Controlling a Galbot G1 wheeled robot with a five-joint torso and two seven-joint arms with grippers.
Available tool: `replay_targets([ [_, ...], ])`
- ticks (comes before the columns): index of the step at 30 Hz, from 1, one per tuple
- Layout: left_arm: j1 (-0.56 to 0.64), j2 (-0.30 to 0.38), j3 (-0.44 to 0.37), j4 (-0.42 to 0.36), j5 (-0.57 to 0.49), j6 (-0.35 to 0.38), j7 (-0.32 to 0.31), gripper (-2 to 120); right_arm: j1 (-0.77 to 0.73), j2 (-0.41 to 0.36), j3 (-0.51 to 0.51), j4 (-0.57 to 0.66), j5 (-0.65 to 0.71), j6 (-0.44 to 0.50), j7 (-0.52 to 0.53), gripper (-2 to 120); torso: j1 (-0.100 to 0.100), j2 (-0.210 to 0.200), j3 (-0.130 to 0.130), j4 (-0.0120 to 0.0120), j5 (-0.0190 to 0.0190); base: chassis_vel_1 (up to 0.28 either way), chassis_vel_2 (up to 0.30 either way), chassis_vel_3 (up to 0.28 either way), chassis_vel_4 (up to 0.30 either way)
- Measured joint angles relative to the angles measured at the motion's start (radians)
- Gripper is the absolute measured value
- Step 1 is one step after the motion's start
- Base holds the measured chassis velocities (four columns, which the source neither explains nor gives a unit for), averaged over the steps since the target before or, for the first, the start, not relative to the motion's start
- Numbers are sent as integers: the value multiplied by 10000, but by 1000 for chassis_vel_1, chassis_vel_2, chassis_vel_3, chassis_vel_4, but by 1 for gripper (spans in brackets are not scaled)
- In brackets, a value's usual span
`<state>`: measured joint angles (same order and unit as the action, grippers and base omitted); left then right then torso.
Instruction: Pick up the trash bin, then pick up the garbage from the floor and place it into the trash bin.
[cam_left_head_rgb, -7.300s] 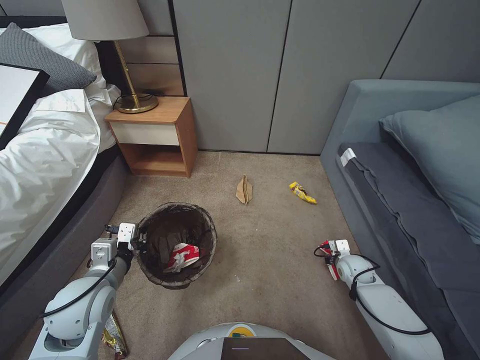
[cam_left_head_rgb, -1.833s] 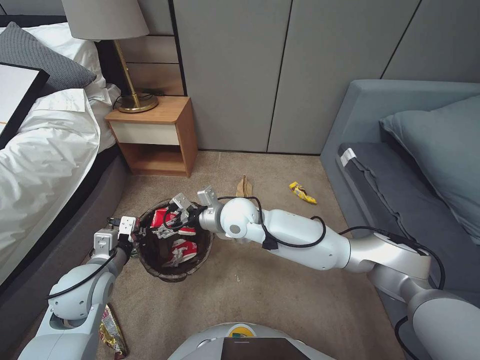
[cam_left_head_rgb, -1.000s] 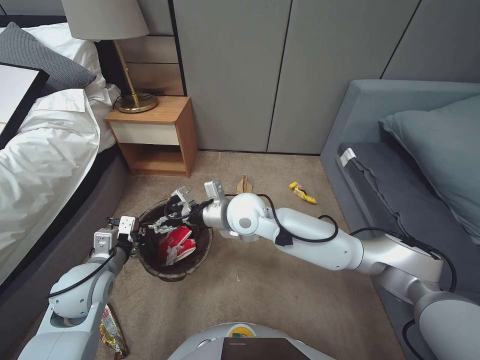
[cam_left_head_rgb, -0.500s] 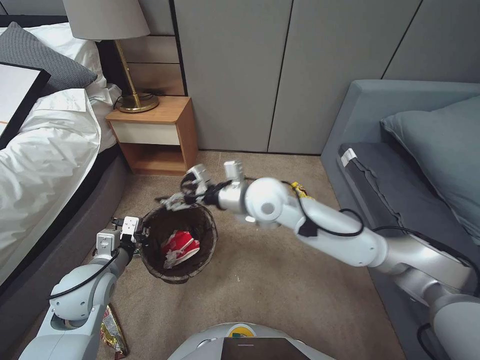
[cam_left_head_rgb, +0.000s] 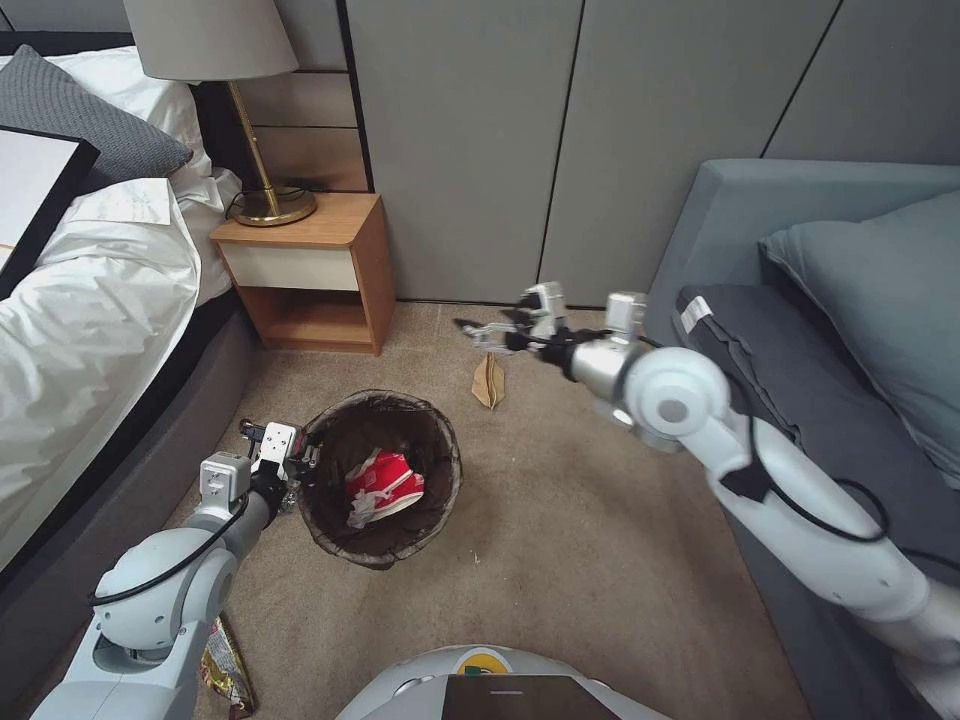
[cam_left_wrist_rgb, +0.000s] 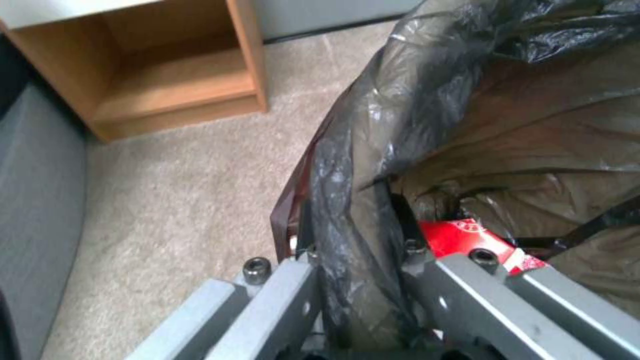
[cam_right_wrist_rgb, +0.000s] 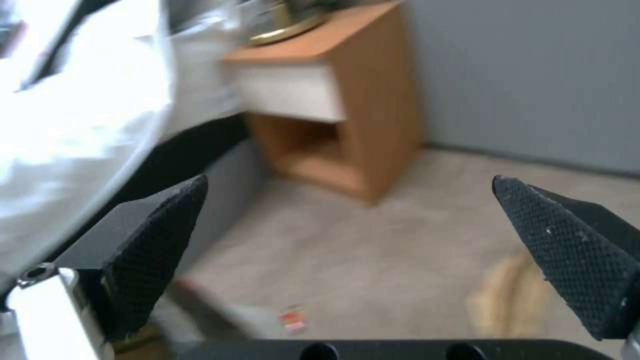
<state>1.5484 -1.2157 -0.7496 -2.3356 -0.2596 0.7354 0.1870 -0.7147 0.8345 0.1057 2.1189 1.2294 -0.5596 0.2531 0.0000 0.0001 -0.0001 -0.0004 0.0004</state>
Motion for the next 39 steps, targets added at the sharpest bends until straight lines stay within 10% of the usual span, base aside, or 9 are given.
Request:
replay_targets([
  [17,443,-52,55,-856,-12,0,569,0,-6335,2271,5349,673,-4417,1606,-1615,100,0,0,0,0,-2,0,0,0,0],
  [39,659,40,68,-1674,-176,0,1489,0,-8425,4527,5950,844,-6778,3152,-2993,100,-1,0,0,5,-6,0,0,0,0],
])
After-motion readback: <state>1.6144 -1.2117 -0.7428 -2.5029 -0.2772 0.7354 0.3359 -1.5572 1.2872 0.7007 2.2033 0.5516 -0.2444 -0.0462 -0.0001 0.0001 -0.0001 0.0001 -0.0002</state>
